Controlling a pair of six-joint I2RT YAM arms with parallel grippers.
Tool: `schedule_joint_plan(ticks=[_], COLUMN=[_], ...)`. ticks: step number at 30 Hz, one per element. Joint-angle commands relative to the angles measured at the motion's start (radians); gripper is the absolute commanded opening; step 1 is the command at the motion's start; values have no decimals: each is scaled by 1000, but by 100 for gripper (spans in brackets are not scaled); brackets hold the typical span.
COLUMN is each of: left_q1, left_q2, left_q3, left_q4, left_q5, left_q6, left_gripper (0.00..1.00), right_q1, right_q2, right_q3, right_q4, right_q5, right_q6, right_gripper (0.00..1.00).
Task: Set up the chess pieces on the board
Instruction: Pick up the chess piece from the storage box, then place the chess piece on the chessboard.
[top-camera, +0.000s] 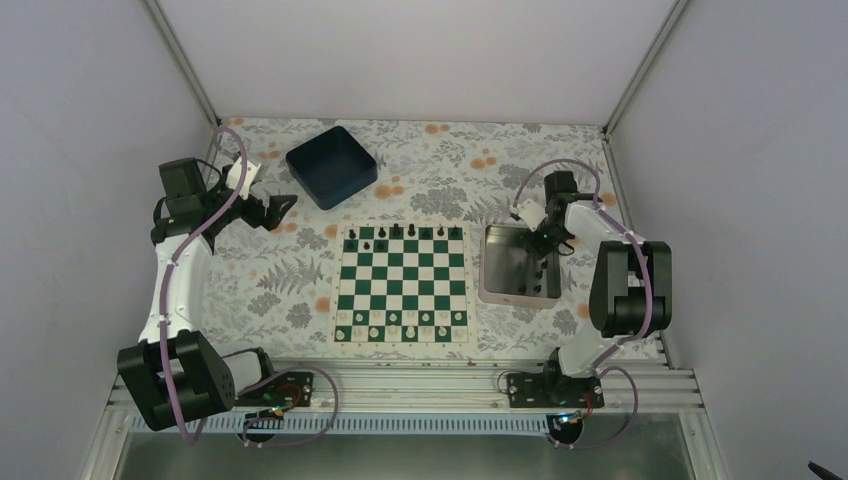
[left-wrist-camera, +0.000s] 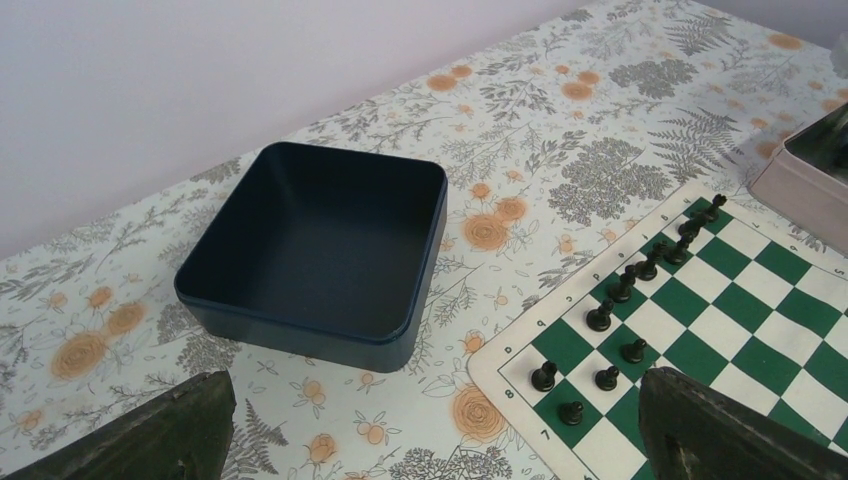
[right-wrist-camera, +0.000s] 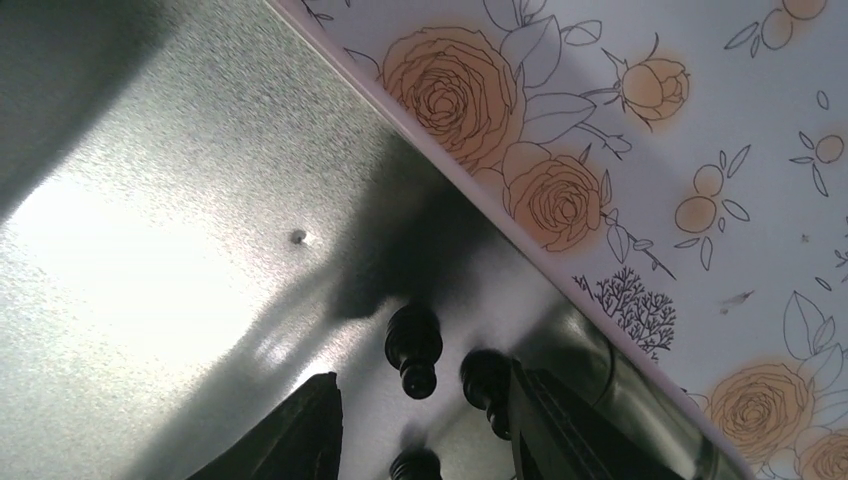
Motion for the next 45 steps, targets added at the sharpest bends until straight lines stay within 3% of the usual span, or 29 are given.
schedule_joint_plan(ticks=[1, 9, 19, 23, 31, 38, 45], left_q1=[8, 8, 8, 8, 8, 8, 8], left_q2=[-7, 0, 0, -2, -4, -8, -7], left_q3=[23, 22, 20, 20, 21, 22, 20], left_q4=[3, 2, 4, 3, 4, 4, 6], left_q5=[36, 38, 38, 38, 38, 33, 31], left_q6=[24, 26, 27, 27, 27, 26, 23], left_gripper=[100, 100, 100, 100, 100, 100, 100], right_q1=[-10, -11, -8, 20, 276, 526, 694], right_q2=[32, 102, 69, 30, 21, 236, 493], right_q3=[1, 7, 48, 113, 376, 702, 876], right_q4=[21, 9, -23, -92, -265, -381, -397], right_q5=[-40, -54, -97, -106, -80, -98, -106], right_q6=[-27, -29, -31, -23, 41, 61, 58], right_gripper=[44, 37, 11, 6, 6, 6, 5])
